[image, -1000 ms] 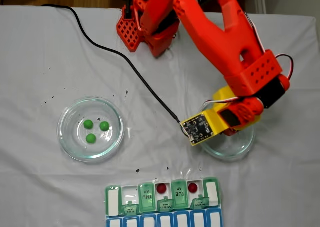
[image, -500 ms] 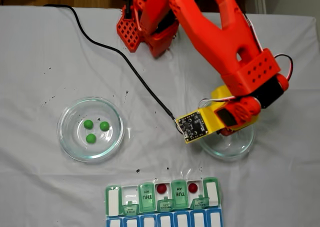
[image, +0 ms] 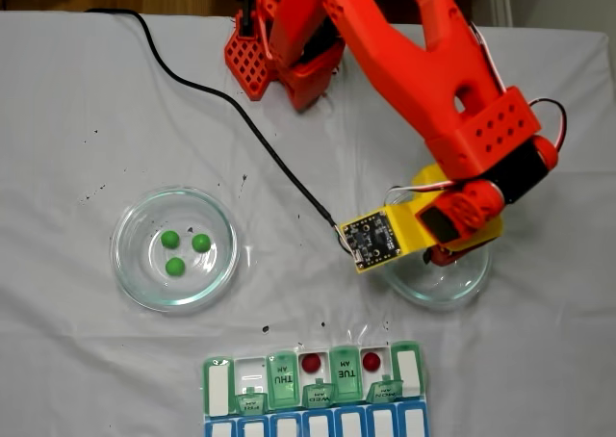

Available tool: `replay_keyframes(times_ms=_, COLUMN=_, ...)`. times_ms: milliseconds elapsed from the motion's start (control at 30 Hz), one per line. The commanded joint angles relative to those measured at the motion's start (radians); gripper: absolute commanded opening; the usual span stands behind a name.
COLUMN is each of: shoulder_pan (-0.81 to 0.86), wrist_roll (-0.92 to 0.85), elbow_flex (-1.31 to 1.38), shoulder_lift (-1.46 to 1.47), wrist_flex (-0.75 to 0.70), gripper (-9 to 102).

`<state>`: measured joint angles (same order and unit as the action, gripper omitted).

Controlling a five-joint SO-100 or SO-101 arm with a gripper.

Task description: Sort medicines into box.

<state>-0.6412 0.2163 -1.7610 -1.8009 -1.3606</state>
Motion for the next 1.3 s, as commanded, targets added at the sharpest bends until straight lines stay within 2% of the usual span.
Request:
replay_keyframes(times_ms=0, shoulder_pan=0.006, wrist_roll=0.014, elbow_flex=0.058, shoulder_lift=-0.115, wrist_flex=-0.008, gripper=24)
replay_keyframes(times_ms=533, shoulder_pan=0.006, wrist_roll=0.028, elbow_flex=0.094, shoulder_lift=-0.067, wrist_flex=-0.069, gripper=26)
replay_keyframes(times_ms=1267, shoulder_pan=-0.029, wrist_roll=0.037, elbow_flex=0.074, shoulder_lift=-0.071, wrist_flex=-0.080, gripper=29)
